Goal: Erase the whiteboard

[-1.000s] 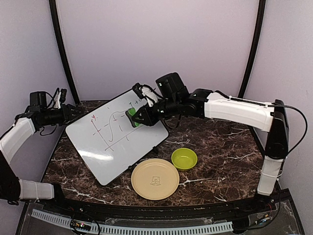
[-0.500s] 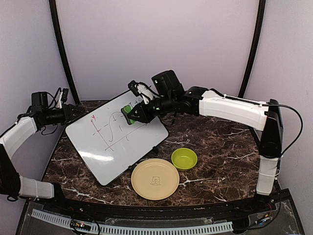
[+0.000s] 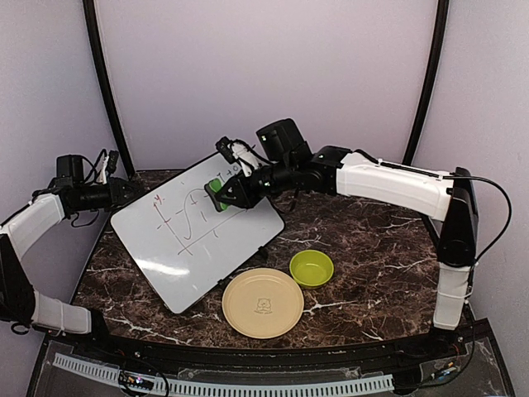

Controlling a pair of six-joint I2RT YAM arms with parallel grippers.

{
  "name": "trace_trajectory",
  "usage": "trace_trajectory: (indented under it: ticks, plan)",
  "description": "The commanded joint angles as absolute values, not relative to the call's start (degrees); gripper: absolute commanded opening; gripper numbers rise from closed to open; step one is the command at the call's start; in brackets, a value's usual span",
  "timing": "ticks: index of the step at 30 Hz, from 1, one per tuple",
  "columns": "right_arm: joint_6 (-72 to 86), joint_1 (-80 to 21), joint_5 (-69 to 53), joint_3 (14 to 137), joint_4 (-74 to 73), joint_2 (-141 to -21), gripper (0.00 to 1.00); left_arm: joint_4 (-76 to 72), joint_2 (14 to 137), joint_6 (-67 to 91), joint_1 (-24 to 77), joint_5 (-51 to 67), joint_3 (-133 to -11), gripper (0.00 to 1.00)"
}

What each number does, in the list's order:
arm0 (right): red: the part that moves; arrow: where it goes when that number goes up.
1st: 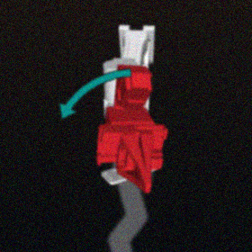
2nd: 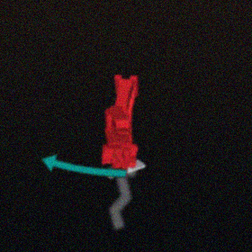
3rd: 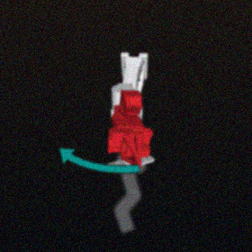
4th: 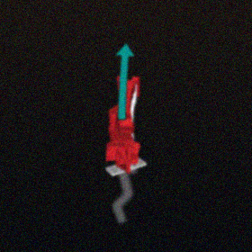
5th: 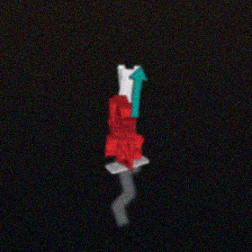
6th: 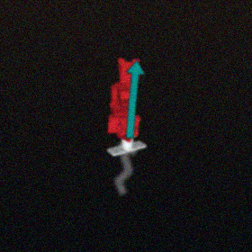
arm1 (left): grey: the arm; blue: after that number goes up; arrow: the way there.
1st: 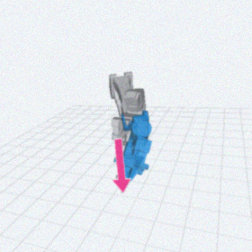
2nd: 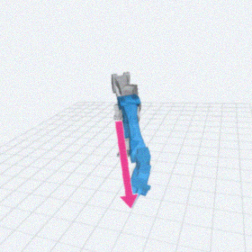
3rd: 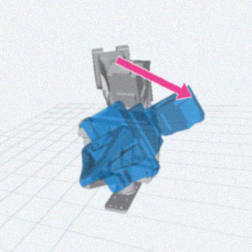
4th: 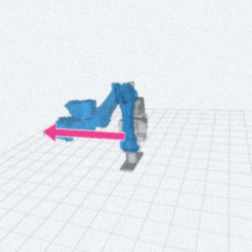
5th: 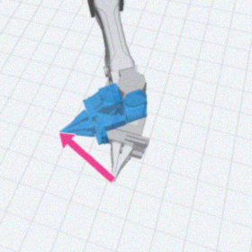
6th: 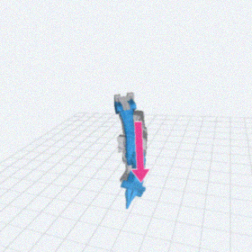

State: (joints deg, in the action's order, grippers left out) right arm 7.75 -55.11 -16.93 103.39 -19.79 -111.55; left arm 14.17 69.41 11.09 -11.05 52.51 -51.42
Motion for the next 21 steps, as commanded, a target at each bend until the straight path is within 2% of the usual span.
trace_trajectory:
  ticks: [1, 11, 21]
  plan:
    - [6.96, -54.69, -17.46, 105.22, -18.95, -112.10, 0.13, 14.54, 67.43, 11.67, -11.00, 56.60, -49.13, 0.14]
    - [6.42, -54.32, -16.17, 108.41, -20.25, -114.21, 0.13, 13.19, 67.15, 12.55, -7.58, 59.17, -47.50, 0.11]
    - [6.89, -55.35, -13.38, 118.62, -24.19, -121.70, 0.12, 13.30, 67.47, 12.45, -4.26, 59.07, -47.11, 0.08]
